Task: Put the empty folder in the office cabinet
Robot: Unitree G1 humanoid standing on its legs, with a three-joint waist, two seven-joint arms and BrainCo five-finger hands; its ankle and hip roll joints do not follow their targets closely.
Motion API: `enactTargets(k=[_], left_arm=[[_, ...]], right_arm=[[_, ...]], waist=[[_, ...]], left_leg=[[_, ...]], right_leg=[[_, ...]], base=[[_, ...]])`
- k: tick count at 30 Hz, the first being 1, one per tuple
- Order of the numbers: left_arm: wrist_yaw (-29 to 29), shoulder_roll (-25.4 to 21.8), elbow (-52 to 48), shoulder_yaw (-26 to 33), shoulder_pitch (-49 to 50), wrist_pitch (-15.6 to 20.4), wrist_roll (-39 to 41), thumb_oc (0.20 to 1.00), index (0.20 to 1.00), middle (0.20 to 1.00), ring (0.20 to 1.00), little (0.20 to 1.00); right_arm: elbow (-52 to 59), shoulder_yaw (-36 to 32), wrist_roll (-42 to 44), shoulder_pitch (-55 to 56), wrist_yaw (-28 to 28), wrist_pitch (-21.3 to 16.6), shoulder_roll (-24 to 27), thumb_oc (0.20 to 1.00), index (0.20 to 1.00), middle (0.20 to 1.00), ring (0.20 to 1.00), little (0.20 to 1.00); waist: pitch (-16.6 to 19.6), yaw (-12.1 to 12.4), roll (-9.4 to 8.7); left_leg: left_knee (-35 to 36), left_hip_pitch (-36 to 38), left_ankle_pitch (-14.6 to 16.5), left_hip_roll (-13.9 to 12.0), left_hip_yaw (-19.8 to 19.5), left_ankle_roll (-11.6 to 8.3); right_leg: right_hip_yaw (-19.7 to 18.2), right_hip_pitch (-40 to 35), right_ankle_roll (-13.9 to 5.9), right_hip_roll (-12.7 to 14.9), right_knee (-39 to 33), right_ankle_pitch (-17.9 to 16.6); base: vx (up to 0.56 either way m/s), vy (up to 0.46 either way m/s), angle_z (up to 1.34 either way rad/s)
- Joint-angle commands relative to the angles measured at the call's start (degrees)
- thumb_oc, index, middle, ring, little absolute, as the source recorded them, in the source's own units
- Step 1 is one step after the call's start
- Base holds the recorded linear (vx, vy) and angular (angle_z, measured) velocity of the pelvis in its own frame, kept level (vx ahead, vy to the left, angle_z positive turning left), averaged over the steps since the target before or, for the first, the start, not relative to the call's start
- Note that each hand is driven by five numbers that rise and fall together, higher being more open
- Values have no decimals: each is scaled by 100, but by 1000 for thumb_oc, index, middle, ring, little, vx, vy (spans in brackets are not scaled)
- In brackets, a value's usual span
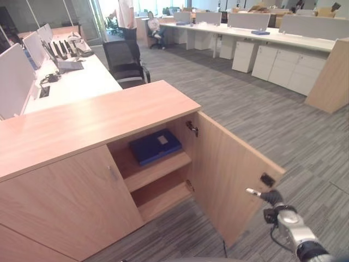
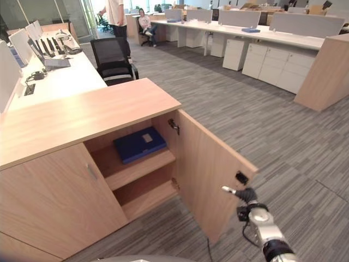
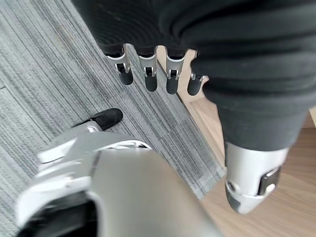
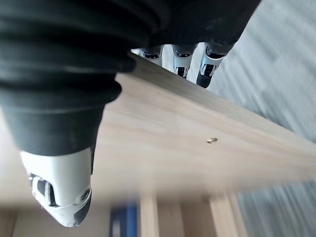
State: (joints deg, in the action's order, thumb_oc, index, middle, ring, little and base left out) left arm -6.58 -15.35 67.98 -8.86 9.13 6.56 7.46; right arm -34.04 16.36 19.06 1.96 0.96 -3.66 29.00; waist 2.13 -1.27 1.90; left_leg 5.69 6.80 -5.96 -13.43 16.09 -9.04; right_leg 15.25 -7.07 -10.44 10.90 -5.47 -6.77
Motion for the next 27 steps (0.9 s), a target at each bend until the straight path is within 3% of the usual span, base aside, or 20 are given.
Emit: enactTargets(k=[1,10,14,16,17,18,21,22,23,24,25,26,27], left_arm=[[159,-93,157,10,-473,87,-336,1000,1000,1000,1000,1000],[186,-187,34,32,-447,170,-457,1000,1000,1000,1000,1000],[164,-245,-90,-97,-502,175,-505,1000,1000,1000,1000,1000],[170,-246,-154,-153,-525,170,-496,1000,1000,1000,1000,1000],[152,-249,-191,-180,-552,155,-486,1000,1000,1000,1000,1000],[122,-271,-246,-206,-488,140,-511,1000,1000,1000,1000,1000],[37,-503,-182,-257,-312,125,-591,1000,1000,1000,1000,1000],[-50,-626,-221,-257,-307,137,-517,1000,1000,1000,1000,1000],[-74,-765,-276,-262,-286,166,-469,1000,1000,1000,1000,1000],[-80,-968,-331,-289,-326,190,-329,1000,1000,1000,1000,1000],[-113,-1006,-373,-338,-340,205,-240,1000,1000,1000,1000,1000],[-172,-1108,-409,-410,-407,242,33,1000,1000,1000,1000,1000],[-172,-1108,-408,-412,-415,242,35,1000,1000,1000,1000,1000]], right_arm=[[764,596,-240,-728,-817,-372,-740,1000,1000,1000,1000,1000],[1159,1052,-698,-692,-998,-462,-604,1000,1000,1000,1000,1000],[1013,1109,-705,-910,-893,-469,-642,1000,1000,1000,1000,1000],[938,1077,-671,-1023,-802,-474,-637,1000,1000,1000,1000,1000],[887,1056,-658,-1127,-754,-457,-624,1000,1000,1000,1000,1000],[712,966,-577,-1306,-663,-418,-687,1000,1000,1000,1000,1000],[-137,421,142,-1810,-413,-392,-918,1000,1000,1000,1000,1000],[-589,135,429,-2073,-308,-432,-939,1000,1000,1000,1000,1000],[-1115,-129,711,-2448,-233,-445,-905,1000,1000,1000,1000,1000],[-1689,-470,1051,-2946,-205,-447,-683,1000,1000,1000,1000,1000],[-1797,-610,1207,-3015,-158,-458,-591,1000,1000,1000,1000,1000],[-2202,-949,1784,-3203,-59,-543,-218,1000,1000,1000,1000,1000],[-2209,-951,1788,-3211,-63,-546,-214,1000,1000,1000,1000,1000]], waist=[[-481,299,-155],[-648,547,-181],[-822,760,-217],[-900,820,-238],[-909,814,-241],[-847,837,-273],[-734,1196,-423],[-756,1318,-479],[-812,1372,-460],[-959,1434,-277],[-991,1394,-254],[-1013,1267,-286],[-1012,1260,-277]], left_leg=[[-160,-7,116,234,-366,73],[-391,-323,99,230,-689,29],[-1009,-1013,69,185,-925,-99],[-1355,-1270,4,53,-653,-142],[-1421,-1350,-79,-83,-327,-134],[-1463,-1290,-35,-254,274,-36],[-1364,-1194,377,85,-92,144],[-1307,-1144,535,277,-181,336],[-1252,-1066,613,442,-172,583],[-1135,-963,609,435,-339,739],[-1005,-887,600,478,-521,732],[-715,-694,595,704,-1038,622],[-711,-707,575,696,-1050,622]], right_leg=[[400,-204,149,-133,49,676],[604,-230,163,-72,58,716],[1025,-290,187,41,47,764],[1317,-434,195,92,47,837],[1456,-458,203,98,47,854],[1603,-526,207,75,66,896],[1698,-697,141,244,564,1066],[1698,-377,4,476,1345,1097],[1665,55,-207,837,2200,616],[1131,764,-456,950,3401,75],[868,864,-456,789,3362,181],[321,727,-338,452,2152,780],[339,714,-334,437,2109,744]], base=[[-2,-15,16],[-26,-15,28],[-79,-19,55],[-34,41,121],[7,99,143],[116,147,133],[249,226,110],[72,349,128],[96,410,115],[94,279,94],[297,22,69],[249,-86,84],[269,-165,174]])
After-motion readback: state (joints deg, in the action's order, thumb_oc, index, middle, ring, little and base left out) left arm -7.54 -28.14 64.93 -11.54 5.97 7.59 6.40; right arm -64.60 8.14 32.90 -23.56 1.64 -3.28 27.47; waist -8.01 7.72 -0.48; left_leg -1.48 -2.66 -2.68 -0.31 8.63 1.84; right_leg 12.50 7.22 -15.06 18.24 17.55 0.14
